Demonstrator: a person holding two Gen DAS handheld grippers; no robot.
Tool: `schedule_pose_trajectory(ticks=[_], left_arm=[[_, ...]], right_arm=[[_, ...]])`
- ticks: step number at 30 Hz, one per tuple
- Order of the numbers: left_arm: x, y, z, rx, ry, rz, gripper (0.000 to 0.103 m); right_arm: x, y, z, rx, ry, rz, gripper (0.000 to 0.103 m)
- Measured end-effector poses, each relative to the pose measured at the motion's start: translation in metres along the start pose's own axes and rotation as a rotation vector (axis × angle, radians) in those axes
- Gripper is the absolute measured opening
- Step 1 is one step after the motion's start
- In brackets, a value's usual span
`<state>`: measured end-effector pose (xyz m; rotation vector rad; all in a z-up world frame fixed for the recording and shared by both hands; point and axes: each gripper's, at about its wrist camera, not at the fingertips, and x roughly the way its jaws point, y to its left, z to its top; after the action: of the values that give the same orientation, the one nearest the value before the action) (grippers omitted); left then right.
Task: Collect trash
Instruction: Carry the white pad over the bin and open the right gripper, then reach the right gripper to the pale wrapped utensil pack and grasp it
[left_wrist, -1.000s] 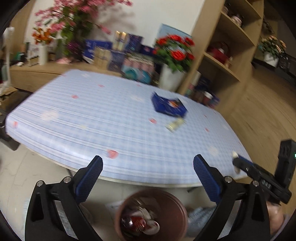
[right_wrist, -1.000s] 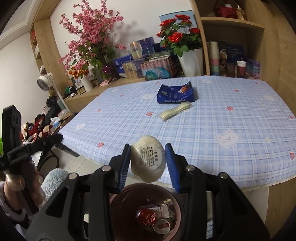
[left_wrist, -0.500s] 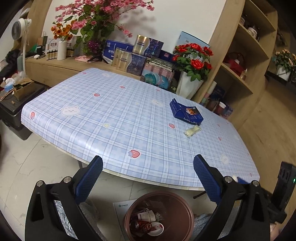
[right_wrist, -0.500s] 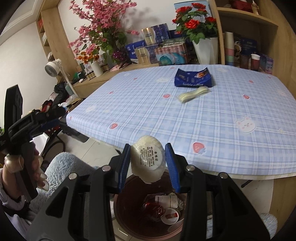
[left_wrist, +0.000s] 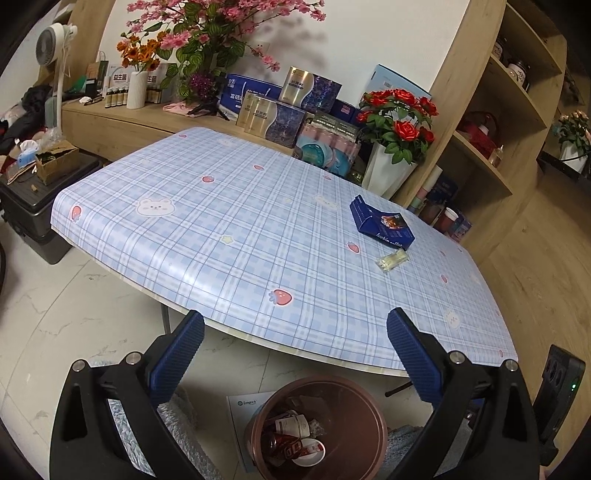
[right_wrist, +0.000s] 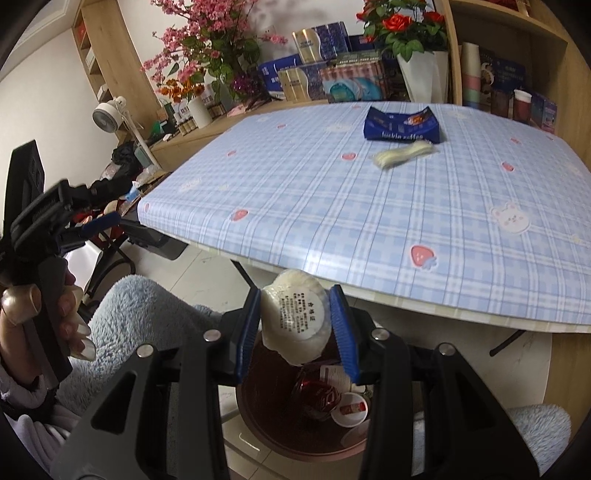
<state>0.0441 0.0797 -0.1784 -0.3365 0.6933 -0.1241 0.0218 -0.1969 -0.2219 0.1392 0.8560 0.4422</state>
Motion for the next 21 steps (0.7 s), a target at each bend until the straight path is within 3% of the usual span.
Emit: schedule_pose_trajectory(ticks=[4, 11, 17, 21], left_arm=[[0.001, 0.003, -0.001, -0.006, 0.005, 0.004, 0.097], [0.007, 0.007, -0.005, -0.032, 0.018, 0.002, 0.097], [0.018, 0.003, -0.002, 0.014, 0.028, -0.003, 0.097], [0.028, -0.001, 0.009, 0.03, 0.023, -0.008, 0.097]], right_arm=[[0.005, 0.001, -0.003, 0.001, 0.011, 0.008, 0.043], [0.008, 0.001, -0.001, -0.002, 0.014, -0.028, 0.073], [0.009, -0.012, 0.013, 0.017, 0.007, -0.125, 0.094], [0.005, -0.022, 0.03, -0.006, -0.012, -0.199, 0.097]])
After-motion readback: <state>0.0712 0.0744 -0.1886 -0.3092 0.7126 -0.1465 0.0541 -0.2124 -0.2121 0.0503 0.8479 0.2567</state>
